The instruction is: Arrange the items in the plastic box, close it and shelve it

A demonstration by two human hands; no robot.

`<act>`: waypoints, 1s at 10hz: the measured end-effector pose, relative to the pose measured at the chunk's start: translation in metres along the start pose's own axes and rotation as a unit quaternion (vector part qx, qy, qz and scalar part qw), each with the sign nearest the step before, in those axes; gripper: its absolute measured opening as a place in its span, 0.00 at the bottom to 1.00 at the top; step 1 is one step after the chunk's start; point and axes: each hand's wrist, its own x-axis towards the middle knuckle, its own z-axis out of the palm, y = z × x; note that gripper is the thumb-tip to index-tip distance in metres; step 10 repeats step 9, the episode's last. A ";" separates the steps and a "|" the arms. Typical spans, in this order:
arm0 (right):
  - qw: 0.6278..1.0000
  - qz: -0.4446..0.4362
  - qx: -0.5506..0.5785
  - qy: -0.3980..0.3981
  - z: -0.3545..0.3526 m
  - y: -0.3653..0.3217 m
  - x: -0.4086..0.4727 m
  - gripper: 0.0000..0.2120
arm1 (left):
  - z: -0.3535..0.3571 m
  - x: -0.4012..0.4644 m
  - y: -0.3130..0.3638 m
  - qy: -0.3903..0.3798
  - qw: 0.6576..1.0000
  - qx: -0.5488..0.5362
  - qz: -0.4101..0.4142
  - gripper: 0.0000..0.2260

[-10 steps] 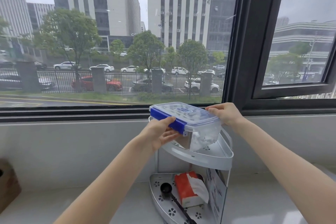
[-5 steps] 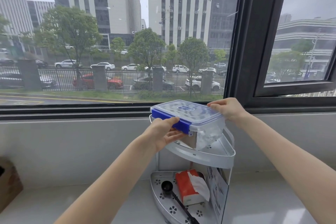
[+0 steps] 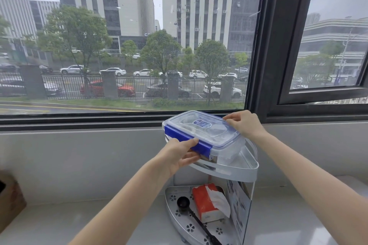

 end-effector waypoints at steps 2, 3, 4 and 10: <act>0.997 -0.025 -0.069 -0.024 -0.003 -0.003 -0.004 0.12 | -0.001 -0.004 0.002 -0.003 1.000 0.017 0.000 0.17; 0.994 -0.026 -0.104 -0.037 -0.002 -0.007 -0.006 0.13 | -0.002 -0.007 0.004 -0.004 1.000 0.025 -0.003 0.14; 0.989 -0.012 -0.126 -0.075 -0.001 -0.011 -0.010 0.15 | -0.007 -0.015 0.010 -0.020 0.999 0.037 -0.016 0.05; 0.976 -0.069 -0.206 -0.005 -0.037 -0.115 -0.054 0.24 | -0.041 -0.090 0.080 0.148 0.876 0.400 0.226 0.34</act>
